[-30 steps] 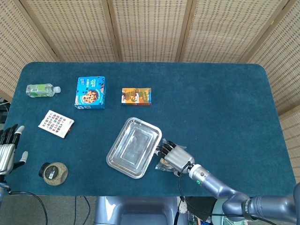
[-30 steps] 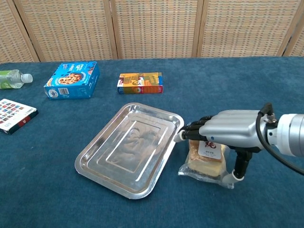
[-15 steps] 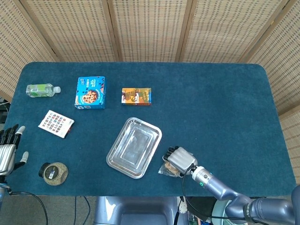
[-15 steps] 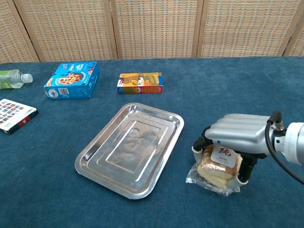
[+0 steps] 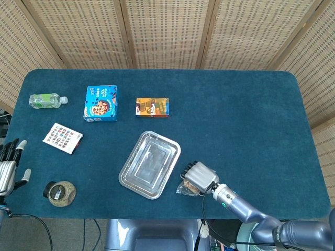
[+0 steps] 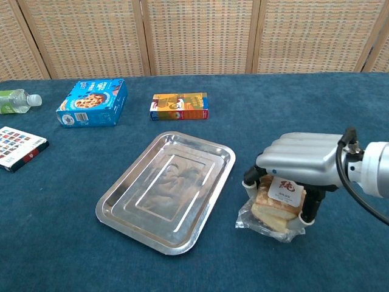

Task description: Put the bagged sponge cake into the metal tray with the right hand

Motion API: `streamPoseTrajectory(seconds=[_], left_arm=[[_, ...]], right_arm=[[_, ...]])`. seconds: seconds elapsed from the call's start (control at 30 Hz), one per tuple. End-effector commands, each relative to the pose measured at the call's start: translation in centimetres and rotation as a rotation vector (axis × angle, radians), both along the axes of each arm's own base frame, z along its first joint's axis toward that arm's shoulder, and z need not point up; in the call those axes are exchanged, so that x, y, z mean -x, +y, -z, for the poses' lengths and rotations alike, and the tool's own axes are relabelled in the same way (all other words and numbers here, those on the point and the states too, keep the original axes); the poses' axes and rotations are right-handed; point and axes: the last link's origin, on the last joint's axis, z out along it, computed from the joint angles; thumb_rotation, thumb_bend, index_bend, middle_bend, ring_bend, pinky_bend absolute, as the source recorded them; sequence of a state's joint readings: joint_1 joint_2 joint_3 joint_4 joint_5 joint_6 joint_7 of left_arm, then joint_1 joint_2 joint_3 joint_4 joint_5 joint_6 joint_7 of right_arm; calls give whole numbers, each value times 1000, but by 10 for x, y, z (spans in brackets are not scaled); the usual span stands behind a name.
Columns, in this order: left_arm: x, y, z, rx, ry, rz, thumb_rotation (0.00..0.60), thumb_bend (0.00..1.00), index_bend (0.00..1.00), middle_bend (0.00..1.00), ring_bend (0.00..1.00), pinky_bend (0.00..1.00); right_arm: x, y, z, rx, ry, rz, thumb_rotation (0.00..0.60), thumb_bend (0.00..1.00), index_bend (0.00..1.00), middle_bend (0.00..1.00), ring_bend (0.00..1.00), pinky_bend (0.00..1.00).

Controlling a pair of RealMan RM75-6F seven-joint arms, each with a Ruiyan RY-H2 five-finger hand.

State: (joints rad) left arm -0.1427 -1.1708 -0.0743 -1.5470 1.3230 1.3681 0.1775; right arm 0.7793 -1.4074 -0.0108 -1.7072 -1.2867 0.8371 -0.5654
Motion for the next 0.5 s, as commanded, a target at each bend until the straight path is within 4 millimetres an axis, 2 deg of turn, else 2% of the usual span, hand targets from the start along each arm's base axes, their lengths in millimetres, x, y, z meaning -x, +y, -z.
streamPoseTrajectory(seconds=[0.03, 0.23, 0.5], left_arm=[[0, 0, -1, -3, -4, 3, 600, 421, 0, 0, 0, 0], [0, 0, -3, -5, -16, 3, 600, 421, 0, 0, 0, 0], [0, 0, -4, -2, -22, 3, 600, 421, 0, 0, 0, 0]], right_arm=[[-13, -2, -2, 6, 0, -20, 600, 222, 419, 412, 301, 437], [-36, -4, 6, -5, 12, -57, 600, 222, 418, 412, 300, 437], [-54, -9, 16, -7, 5, -62, 600, 222, 418, 412, 301, 437]])
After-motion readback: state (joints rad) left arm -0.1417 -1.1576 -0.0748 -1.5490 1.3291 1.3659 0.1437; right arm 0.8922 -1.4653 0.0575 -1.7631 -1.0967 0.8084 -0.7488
